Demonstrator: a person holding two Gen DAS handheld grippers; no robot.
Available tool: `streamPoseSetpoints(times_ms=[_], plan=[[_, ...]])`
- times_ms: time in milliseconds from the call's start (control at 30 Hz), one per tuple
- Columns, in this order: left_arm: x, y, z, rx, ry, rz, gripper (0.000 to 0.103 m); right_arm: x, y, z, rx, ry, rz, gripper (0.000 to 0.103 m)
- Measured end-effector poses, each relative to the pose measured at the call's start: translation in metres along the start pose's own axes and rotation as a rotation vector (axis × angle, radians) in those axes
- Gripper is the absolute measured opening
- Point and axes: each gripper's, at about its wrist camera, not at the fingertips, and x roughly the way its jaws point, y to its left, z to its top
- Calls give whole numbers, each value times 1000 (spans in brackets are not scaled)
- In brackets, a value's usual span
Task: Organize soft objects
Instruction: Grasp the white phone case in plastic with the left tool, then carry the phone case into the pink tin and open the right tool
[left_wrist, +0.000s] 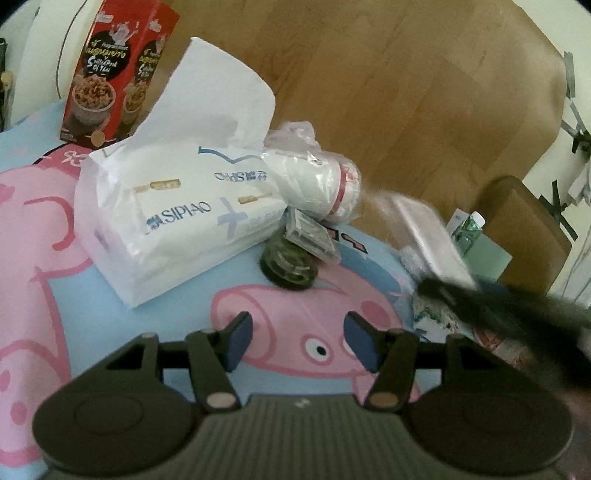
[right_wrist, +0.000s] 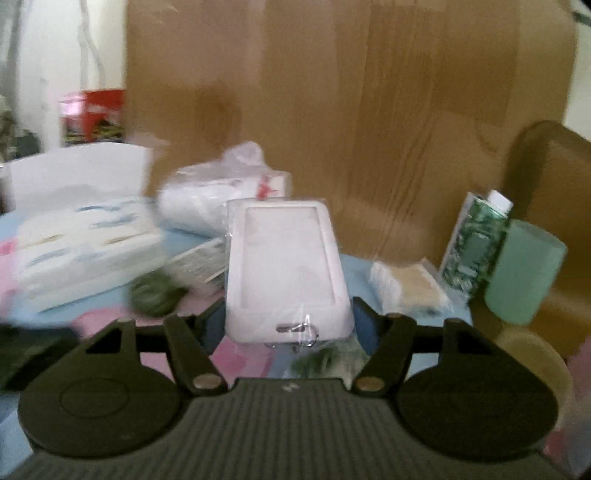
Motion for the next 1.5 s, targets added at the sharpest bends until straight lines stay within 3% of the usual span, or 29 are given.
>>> streamPoseSetpoints(times_ms=[200,333,433,567,633,667,733,800,933,1067,1167,1367,1433,1500], plan=[[-2,-5,-2,32,11,-40,63,-97,2,-77,67,57,38,71],[-5,-26,-10,120,65,-138,65,-130,-3,-117,172,88,-43,72],[-18,-48,-22,132,119,-224,66,-140,-9,-131,247,69,-76,80],[-35,-85,-44,156,236,-318,69,-136,-7,-135,238,46,-52,86],[-36,-103,-52,190,286,-324,69,-137,-5,-137,214,43,-44,82],[-34,-110,-57,199,306,-324,69,-138,-3,-136,200,39,-38,70],[-24,-121,-66,198,360,-326,60,-141,-4,-138,210,22,-7,70],[-22,-127,-74,222,351,-316,41,-144,-9,-140,244,3,9,70],[-34,-145,-70,229,327,-351,35,-163,-10,-145,268,-72,1,70],[-52,-185,-57,318,232,-425,35,-192,-20,-138,255,-222,-79,70],[-49,-223,-53,383,222,-488,35,-210,-36,-135,258,-305,-173,70],[-21,-301,-73,506,261,-560,38,-229,-87,-146,342,-327,-338,70],[-10,-324,-82,550,272,-557,45,-227,-106,-148,363,-321,-416,71],[-7,-336,-92,585,255,-526,52,-219,-122,-150,362,-290,-541,79]])
